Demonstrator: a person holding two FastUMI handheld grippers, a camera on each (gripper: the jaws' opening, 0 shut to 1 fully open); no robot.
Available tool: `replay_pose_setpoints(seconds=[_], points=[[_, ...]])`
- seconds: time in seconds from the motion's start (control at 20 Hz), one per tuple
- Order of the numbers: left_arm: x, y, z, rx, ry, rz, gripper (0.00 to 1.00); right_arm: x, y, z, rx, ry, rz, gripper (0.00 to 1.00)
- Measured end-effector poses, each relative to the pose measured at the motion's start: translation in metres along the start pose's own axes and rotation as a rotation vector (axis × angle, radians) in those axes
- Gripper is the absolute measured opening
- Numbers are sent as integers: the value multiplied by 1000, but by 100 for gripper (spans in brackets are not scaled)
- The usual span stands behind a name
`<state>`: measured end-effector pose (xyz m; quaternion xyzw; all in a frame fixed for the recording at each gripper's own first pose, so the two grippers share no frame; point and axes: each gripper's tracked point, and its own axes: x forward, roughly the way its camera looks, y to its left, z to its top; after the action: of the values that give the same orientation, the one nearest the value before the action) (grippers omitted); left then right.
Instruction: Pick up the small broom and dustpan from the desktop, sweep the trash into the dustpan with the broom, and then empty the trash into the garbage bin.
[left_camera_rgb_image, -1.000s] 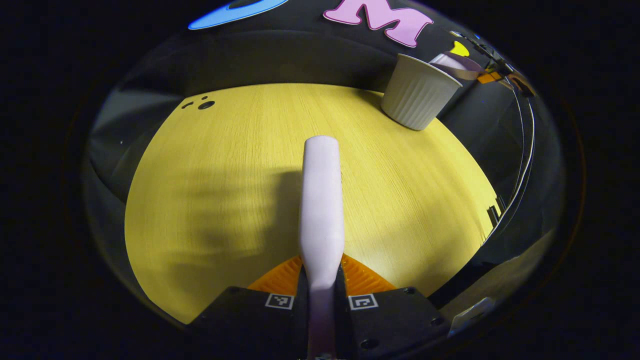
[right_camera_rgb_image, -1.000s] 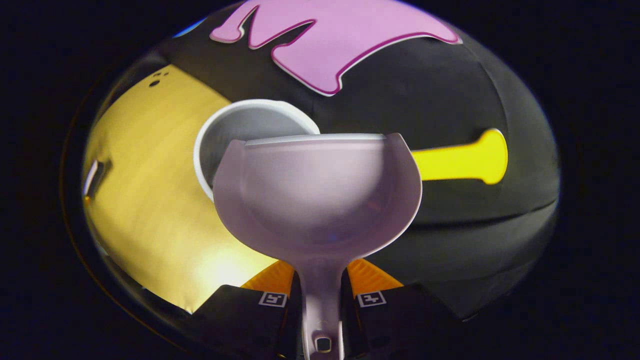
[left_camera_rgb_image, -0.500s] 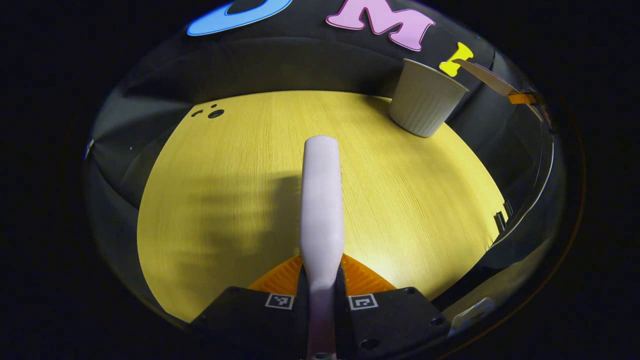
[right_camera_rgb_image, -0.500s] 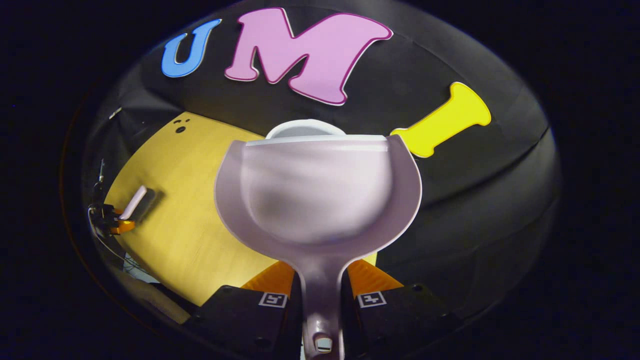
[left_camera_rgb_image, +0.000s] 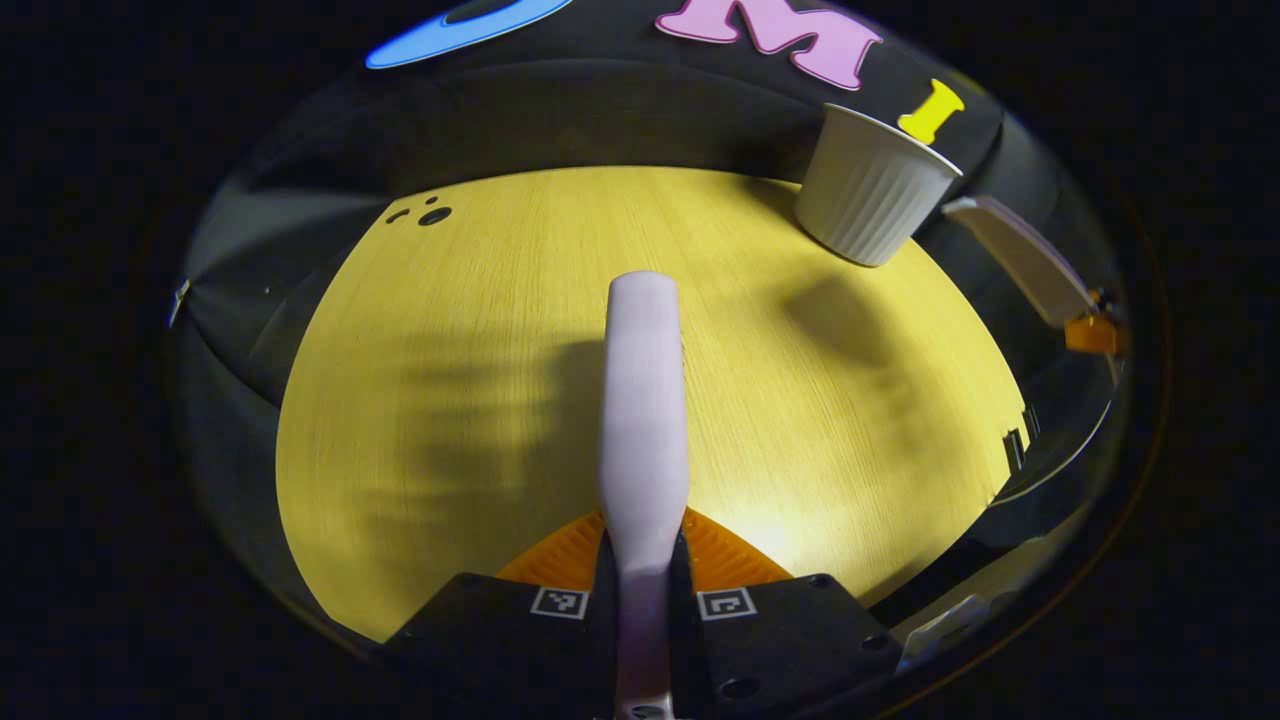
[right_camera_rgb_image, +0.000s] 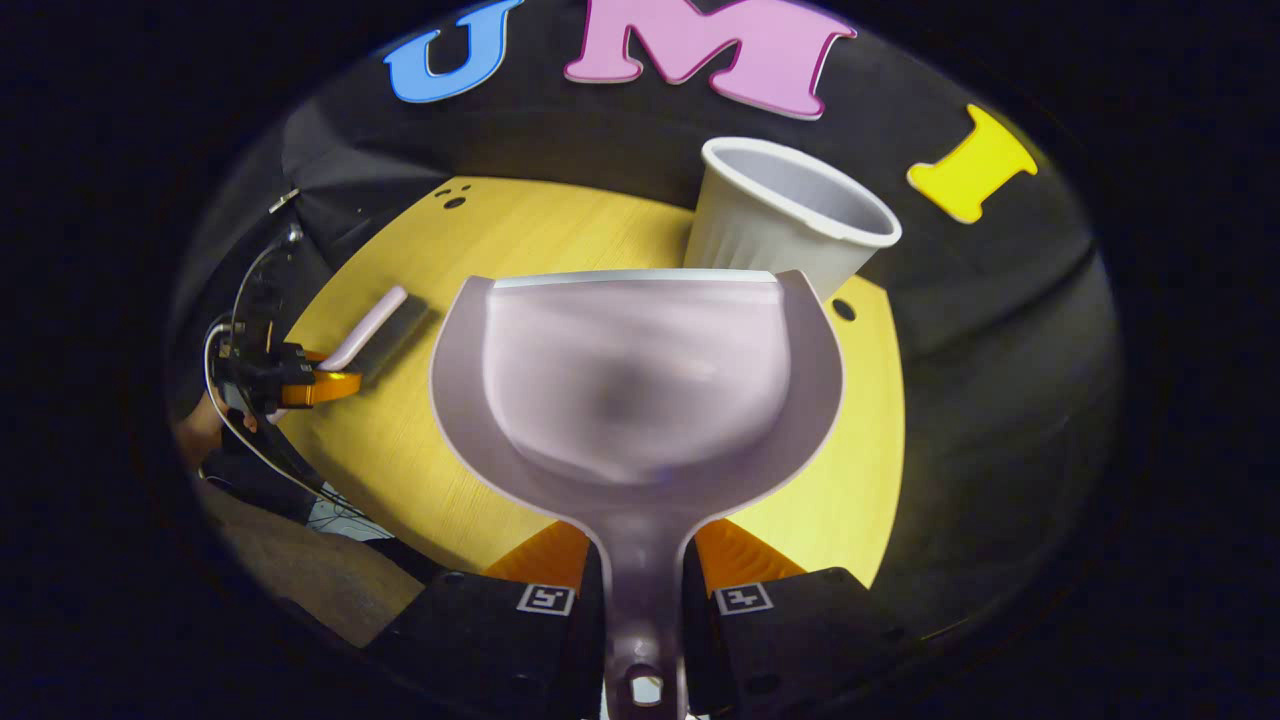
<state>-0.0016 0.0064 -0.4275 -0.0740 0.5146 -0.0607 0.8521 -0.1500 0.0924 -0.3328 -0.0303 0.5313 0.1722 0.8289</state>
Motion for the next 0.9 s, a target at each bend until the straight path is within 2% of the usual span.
replay_pose_setpoints(seconds=[0.1,0.3,0.35,0.55,0.9], points=[[6,3,0,2,13,6,25,30,13,-29,7,38,27,32],[18,5,1,60,40,37,25,63,15,-64,49,77,69,39],[19,6,2,78,47,47,25,69,15,-68,63,86,73,36],[36,10,3,105,72,75,26,74,10,-74,120,100,85,36],[41,14,-1,113,90,97,29,88,15,-78,97,106,47,37]])
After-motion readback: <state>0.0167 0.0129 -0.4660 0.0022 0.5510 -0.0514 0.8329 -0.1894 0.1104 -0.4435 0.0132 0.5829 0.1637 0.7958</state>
